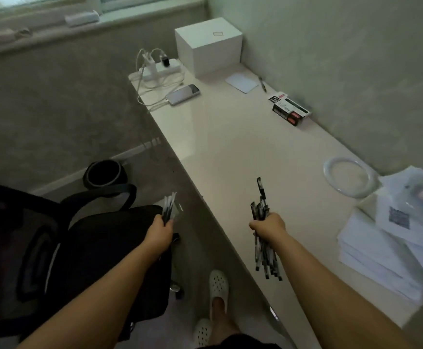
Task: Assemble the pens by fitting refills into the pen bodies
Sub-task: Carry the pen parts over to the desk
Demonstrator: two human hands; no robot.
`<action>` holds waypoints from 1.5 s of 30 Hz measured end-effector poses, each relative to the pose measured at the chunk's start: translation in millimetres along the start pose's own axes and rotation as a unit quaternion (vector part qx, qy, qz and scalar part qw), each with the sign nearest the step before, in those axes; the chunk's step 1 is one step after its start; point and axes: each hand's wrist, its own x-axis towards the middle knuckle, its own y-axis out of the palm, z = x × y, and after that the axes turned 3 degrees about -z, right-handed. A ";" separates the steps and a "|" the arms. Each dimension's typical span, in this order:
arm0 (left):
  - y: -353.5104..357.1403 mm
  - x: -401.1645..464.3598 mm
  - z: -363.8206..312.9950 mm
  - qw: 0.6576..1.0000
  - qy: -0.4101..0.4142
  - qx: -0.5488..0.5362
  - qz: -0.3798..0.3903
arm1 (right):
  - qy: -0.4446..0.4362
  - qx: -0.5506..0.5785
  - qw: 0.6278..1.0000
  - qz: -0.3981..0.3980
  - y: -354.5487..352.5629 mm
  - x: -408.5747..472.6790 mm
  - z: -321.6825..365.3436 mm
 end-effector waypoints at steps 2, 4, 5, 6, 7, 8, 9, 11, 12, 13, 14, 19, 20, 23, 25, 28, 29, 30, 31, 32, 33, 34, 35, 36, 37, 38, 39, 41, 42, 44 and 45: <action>4.1 15.7 -14.6 1.000 0.008 0.000 0.004 | 0.013 0.017 1.000 -0.011 5.3 22.4 14.1; 5.0 30.1 -30.2 1.000 0.004 0.008 0.018 | 0.026 0.032 0.999 -0.018 11.2 43.2 31.9; 4.9 38.6 -37.8 1.000 0.007 0.018 0.023 | 0.029 0.035 0.999 -0.020 14.1 51.9 41.4; 5.8 46.8 -45.6 0.999 0.013 0.030 0.025 | 0.029 0.038 0.999 -0.020 16.1 59.7 50.2; 7.8 55.7 -54.1 0.999 0.022 0.042 0.024 | 0.030 0.040 0.999 -0.019 17.2 67.0 58.9; 9.7 64.4 -63.4 0.998 0.034 0.053 0.022 | 0.031 0.042 0.998 -0.019 16.9 74.4 67.0; 12.6 72.2 -73.4 0.997 0.048 0.063 0.022 | 0.033 0.044 0.998 -0.021 16.0 82.3 73.5; 21.8 87.4 -94.1 0.994 0.065 0.082 0.031 | 0.045 0.054 0.997 -0.024 13.3 97.5 82.3; 27.9 95.0 -104.8 0.992 0.070 0.094 0.038 | 0.053 0.062 0.996 -0.028 11.4 104.1 85.6; 35.4 102.6 -115.5 0.990 0.075 0.109 0.045 | 0.062 0.070 0.995 -0.034 9.1 110.1 88.2; 43.6 109.7 -126.5 0.987 0.081 0.126 0.051 | 0.069 0.077 0.994 -0.041 6.5 115.6 90.1; 88.1 139.1 -174.5 0.964 0.143 0.208 0.087 | 0.114 0.122 0.982 -0.091 -2.8 136.4 89.1; 97.1 145.6 -182.7 0.958 0.156 0.218 0.099 | 0.122 0.127 0.979 -0.102 -4.4 141.1 88.9; 124.7 166.0 -205.9 0.948 0.190 0.229 0.117 | 0.151 0.134 0.970 -0.137 -9.7 155.5 92.4; 143.2 180.9 -221.5 0.942 0.213 0.237 0.109 | 0.172 0.142 0.961 -0.166 -12.0 166.0 95.2; 166.2 202.7 -243.1 0.926 0.248 0.273 0.083 | 0.208 0.144 0.945 -0.208 -11.8 180.4 102.6; 172.0 210.0 -248.1 0.916 0.259 0.300 0.069 | 0.219 0.139 0.941 -0.218 -10.9 184.6 105.1; 177.2 216.7 -252.0 0.904 0.272 0.325 0.055 | 0.230 0.136 0.936 -0.228 -9.4 187.7 106.8; 182.2 223.0 -254.5 0.893 0.288 0.343 0.042 | 0.240 0.130 0.932 -0.239 -7.6 190.2 107.6; 187.1 228.3 -255.9 0.884 0.301 0.357 0.030 | 0.246 0.122 0.928 -0.250 -5.6 192.5 108.3; 191.9 232.7 -256.5 0.877 0.307 0.370 0.022 | 0.253 0.112 0.925 -0.260 -3.6 194.4 108.5; 196.3 235.7 -256.7 0.873 0.306 0.381 0.018 | 0.259 0.101 0.922 -0.269 -1.8 195.9 108.3; 200.3 237.5 -255.5 0.870 0.302 0.388 0.016 | 0.265 0.089 0.920 -0.276 0.4 197.0 107.4; 203.7 238.4 -253.5 0.870 0.299 0.392 0.015 | 0.266 0.074 0.919 -0.280 2.8 198.3 106.5; 206.6 238.8 -251.4 0.869 0.302 0.393 0.016 | 0.265 0.061 0.919 -0.285 5.2 199.7 106.0; 209.7 239.0 -249.2 0.866 0.309 0.394 0.015 | 0.261 0.048 0.919 -0.292 7.3 201.5 106.3; 213.0 239.4 -247.2 0.861 0.318 0.397 0.011 | 0.256 0.031 0.918 -0.301 9.6 204.0 106.5; 220.6 240.0 -244.0 0.852 0.335 0.402 -0.006 | 0.247 -0.015 0.916 -0.317 16.0 209.8 106.1; 224.4 240.6 -243.1 0.850 0.343 0.399 -0.013 | 0.246 -0.040 0.912 -0.326 20.2 212.7 106.3; 231.0 241.1 -241.3 0.848 0.364 0.383 -0.029 | 0.240 -0.080 0.900 -0.354 28.9 217.2 105.7; 233.8 241.4 -240.6 0.848 0.378 0.370 -0.037 | 0.231 -0.095 0.892 -0.377 32.6 219.5 104.6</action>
